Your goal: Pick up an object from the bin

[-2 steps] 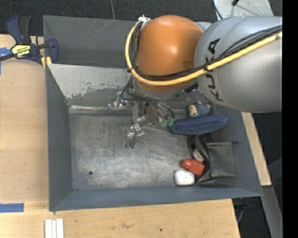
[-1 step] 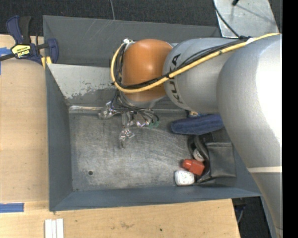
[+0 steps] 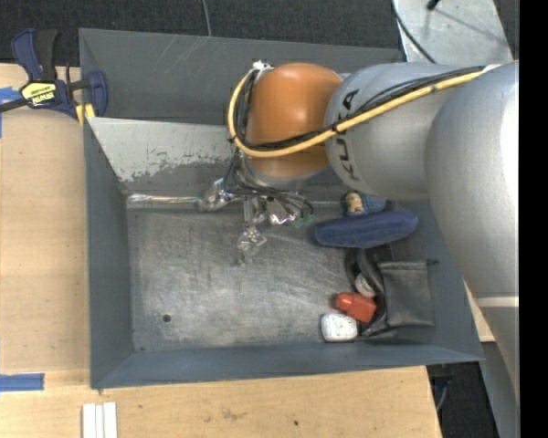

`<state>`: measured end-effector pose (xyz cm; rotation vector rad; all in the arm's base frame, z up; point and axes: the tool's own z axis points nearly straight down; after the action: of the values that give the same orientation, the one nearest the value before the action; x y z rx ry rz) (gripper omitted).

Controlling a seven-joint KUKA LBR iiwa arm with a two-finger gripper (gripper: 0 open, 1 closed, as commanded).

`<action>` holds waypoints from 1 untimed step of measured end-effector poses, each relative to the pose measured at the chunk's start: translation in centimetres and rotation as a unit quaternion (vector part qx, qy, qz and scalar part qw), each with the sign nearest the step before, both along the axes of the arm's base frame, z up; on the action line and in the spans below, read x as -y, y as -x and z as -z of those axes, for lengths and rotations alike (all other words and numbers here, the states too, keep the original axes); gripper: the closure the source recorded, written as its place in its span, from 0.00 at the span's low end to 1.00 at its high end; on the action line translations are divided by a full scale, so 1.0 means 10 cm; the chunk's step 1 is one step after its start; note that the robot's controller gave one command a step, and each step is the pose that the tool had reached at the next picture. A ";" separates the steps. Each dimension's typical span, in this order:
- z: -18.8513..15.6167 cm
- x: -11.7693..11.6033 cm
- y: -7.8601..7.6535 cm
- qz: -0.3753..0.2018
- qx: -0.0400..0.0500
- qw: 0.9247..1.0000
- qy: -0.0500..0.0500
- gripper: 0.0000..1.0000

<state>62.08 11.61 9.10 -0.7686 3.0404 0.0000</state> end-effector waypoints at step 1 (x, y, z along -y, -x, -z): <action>0.16 0.08 0.32 -0.028 0.007 1.000 -0.002 0.00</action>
Offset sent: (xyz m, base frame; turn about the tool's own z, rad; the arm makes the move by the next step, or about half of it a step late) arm -0.0363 -0.0094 -0.0210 -0.0601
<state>58.91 10.78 7.51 -0.8509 3.0044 0.0010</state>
